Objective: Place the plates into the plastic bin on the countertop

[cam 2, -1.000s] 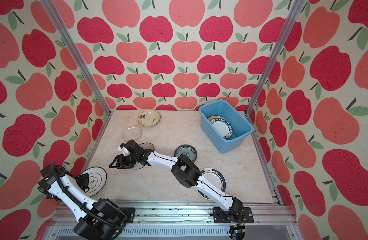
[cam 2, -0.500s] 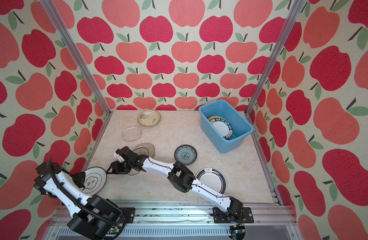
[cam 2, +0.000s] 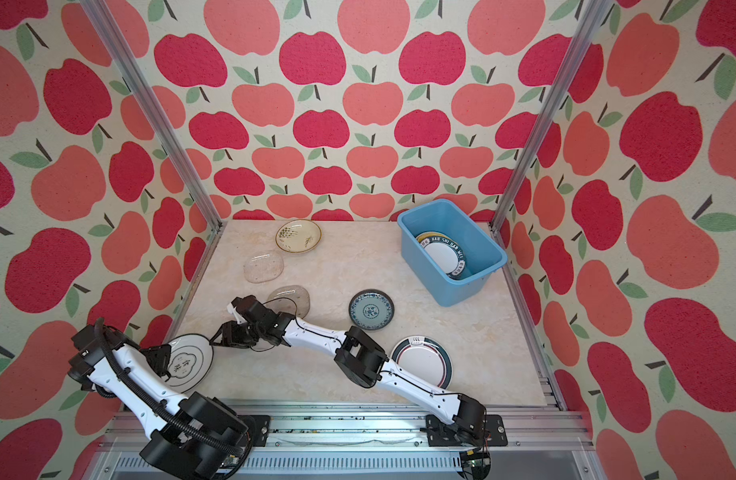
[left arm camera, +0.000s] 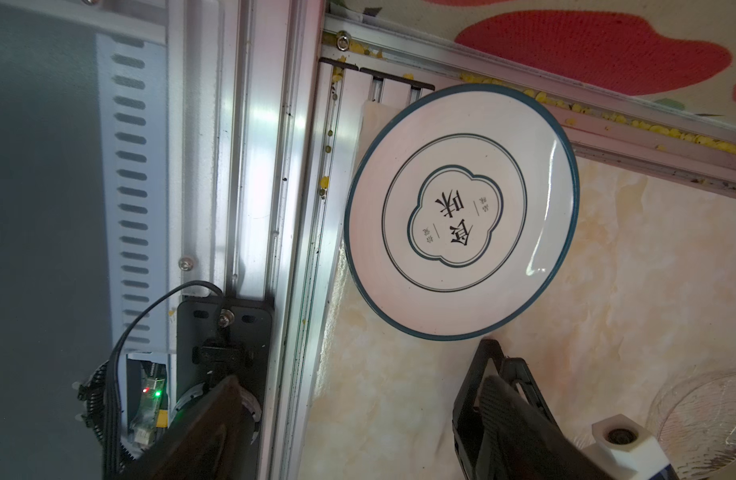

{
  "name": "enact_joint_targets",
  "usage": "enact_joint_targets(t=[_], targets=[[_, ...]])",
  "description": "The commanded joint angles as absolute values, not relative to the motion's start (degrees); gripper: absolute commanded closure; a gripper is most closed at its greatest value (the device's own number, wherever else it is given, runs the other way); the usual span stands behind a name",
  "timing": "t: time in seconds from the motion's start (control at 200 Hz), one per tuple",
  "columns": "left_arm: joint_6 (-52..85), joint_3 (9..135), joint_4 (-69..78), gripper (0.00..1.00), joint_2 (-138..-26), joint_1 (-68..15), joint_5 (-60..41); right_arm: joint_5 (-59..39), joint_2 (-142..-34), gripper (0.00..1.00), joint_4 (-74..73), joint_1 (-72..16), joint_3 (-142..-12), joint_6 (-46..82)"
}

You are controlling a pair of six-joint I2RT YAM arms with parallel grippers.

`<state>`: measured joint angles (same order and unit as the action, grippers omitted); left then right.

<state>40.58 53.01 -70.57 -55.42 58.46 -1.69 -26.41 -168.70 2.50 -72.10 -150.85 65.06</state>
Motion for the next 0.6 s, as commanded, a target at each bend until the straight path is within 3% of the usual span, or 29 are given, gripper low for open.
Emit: enact_joint_targets(t=[0.0,0.595], targets=[[41.1,53.6,-72.3,0.07,-54.8,59.0,-0.7,-23.9,-171.9,0.45,3.7,-74.0,-150.6,63.4],[43.1,50.9,-70.6,0.07,-53.9,59.0,-3.8,-19.7,-172.7,0.61,-2.0,-75.2,-147.6,64.8]])
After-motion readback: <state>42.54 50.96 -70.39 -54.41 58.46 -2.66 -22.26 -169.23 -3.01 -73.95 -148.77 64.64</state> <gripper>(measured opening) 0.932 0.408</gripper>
